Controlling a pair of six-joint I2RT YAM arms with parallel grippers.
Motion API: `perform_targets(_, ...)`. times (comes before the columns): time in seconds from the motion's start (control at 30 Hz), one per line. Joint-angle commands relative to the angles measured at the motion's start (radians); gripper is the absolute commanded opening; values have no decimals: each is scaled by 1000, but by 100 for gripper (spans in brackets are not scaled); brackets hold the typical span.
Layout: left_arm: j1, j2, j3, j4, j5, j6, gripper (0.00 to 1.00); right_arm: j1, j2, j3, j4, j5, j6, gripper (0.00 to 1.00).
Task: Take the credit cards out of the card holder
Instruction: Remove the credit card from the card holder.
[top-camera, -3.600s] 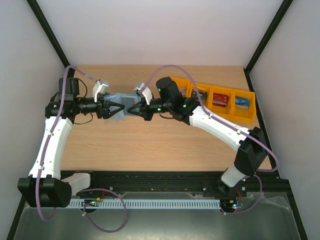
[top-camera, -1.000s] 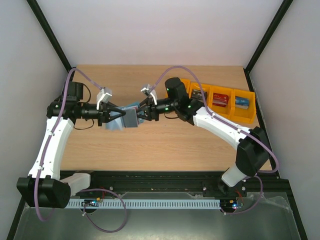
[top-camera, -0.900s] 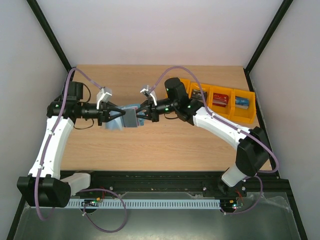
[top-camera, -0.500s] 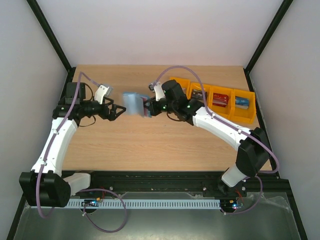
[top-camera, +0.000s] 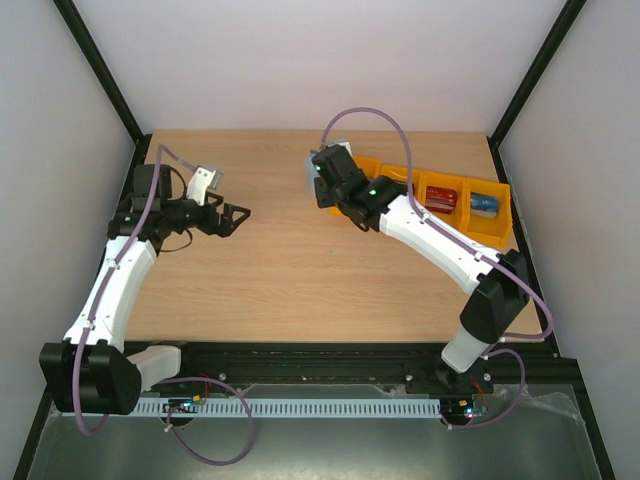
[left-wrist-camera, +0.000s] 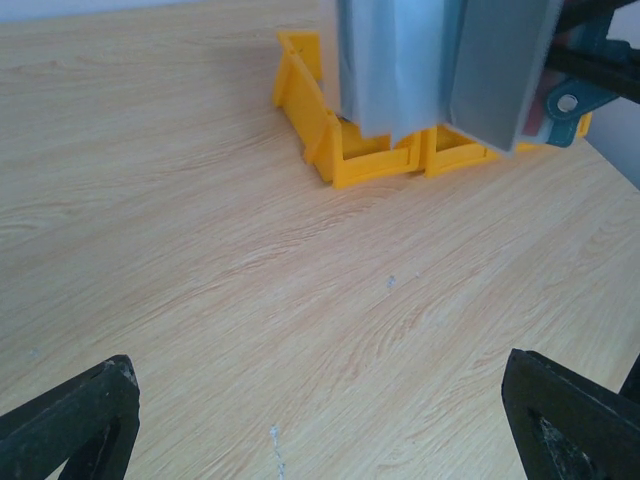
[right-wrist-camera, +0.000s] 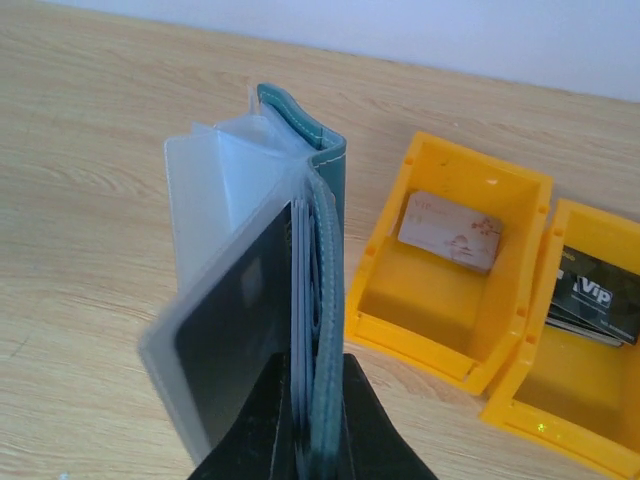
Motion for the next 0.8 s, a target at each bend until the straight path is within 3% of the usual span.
perform_targets(0.0,3,-19,-40,26,39,-23,99,26,78,106,-90,50,-13,2)
perform_targets(0.27,-18,-8,-71,54,94,-39,99,38,83,152,-60,-175,-10,2)
perform_targets(0.5,-14,-15,-68,51,216,-41,99,35,-38,28,157,-659,-171,2)
perform_targets(0.67,-4,-17,-34,-7,227,17,100,33,-143,-82,271,-973,-263,2)
perform_targets(0.77,5,-20,-25,-37,266,46,99,31,-207,-136,322,-1072,-303,2)
